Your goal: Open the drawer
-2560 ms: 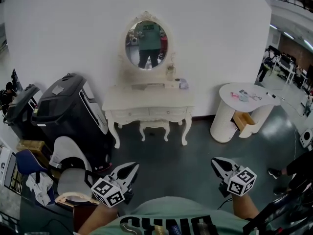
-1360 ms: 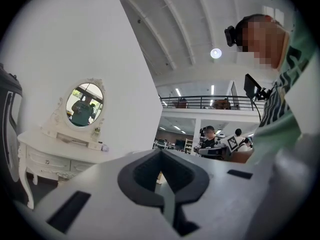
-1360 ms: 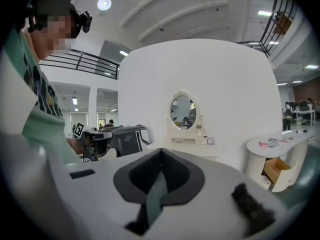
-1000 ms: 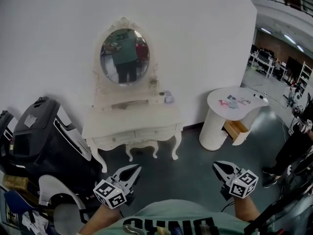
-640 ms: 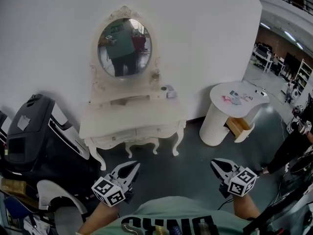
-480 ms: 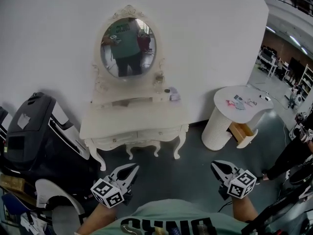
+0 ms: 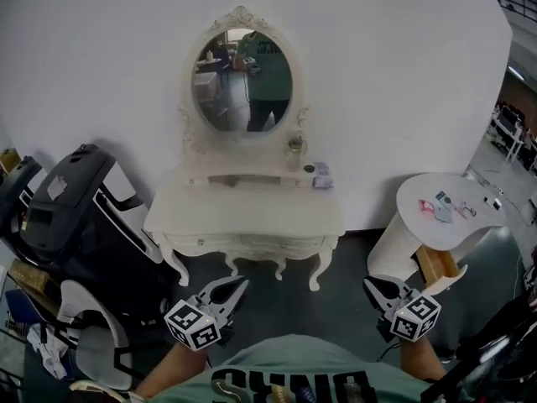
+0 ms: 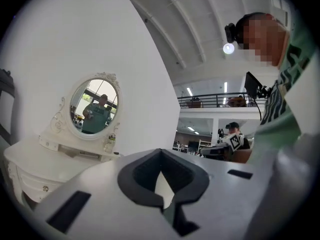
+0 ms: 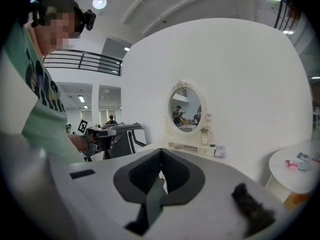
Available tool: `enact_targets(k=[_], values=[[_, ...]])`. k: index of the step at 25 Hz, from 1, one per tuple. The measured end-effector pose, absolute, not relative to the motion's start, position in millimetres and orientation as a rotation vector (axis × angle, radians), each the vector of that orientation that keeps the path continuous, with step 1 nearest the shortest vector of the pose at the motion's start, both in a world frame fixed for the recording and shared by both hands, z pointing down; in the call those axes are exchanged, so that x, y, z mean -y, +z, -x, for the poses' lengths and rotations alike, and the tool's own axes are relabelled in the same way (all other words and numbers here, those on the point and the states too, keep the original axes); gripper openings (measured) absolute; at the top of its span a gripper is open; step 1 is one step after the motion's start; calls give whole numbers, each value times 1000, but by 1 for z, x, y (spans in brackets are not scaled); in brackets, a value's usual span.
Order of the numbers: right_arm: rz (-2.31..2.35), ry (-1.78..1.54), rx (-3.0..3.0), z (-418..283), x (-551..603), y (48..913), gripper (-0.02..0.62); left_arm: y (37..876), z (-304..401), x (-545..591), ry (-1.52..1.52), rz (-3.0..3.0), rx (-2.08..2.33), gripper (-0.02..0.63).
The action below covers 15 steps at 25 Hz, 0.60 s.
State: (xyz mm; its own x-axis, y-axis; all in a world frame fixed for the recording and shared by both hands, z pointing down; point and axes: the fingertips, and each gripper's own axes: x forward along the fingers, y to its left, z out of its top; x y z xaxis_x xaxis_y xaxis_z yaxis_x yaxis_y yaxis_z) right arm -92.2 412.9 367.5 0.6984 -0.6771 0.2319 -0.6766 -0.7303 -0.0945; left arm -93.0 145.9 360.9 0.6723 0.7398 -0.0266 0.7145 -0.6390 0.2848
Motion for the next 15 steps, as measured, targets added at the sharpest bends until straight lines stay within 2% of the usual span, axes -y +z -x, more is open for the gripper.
enact_targets(k=[7,15], values=[[2835,-370,-1371,28,-446,358,9,367,66,-201,148,-2664,-1029,8],[2766,-395,-1501,-30,-413,363,9,381,35,-172,183,-2696,-898,8]])
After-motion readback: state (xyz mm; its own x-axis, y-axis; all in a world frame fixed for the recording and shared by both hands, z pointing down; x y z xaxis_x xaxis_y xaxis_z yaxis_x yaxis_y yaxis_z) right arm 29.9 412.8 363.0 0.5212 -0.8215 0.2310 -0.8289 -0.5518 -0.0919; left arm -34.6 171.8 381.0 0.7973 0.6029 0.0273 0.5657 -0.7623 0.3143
